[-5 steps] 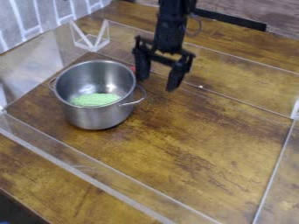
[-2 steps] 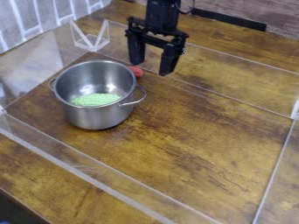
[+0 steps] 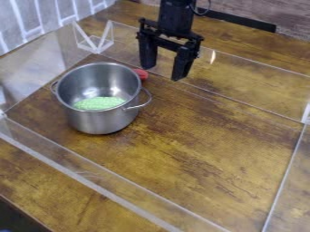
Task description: Put the green object in the silver pot
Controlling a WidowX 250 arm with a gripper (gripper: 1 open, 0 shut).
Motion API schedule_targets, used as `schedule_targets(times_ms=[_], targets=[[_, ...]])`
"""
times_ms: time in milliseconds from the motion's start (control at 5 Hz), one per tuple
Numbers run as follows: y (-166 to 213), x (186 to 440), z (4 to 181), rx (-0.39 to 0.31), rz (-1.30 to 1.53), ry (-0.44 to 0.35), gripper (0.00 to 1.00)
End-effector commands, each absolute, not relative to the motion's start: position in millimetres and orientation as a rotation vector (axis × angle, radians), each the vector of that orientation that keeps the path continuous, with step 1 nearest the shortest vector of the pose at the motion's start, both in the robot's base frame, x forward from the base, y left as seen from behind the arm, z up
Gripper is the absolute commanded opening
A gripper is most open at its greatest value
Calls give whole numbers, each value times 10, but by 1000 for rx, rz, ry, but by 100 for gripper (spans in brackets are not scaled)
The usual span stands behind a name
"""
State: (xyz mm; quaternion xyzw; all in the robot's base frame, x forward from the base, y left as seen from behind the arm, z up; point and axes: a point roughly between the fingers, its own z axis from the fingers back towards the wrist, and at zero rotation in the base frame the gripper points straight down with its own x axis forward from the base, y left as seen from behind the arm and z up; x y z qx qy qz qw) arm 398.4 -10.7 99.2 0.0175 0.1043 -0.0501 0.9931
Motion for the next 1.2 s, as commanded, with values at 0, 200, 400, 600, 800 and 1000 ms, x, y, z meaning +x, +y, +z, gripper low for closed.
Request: schedule_targets(times_ms=[0,200,400,600,800,1000], targets=[[-261,3988,1434,38,-113,96,100],[-349,3956,1393,41,-114,115,100],[-246,3912,1305,43,-98,131,100],[-115,3920,1249,47,-74,132,100],[-184,3970,1223,49,-99,134,100],[-217,4120,1222,46,-50,138,100]])
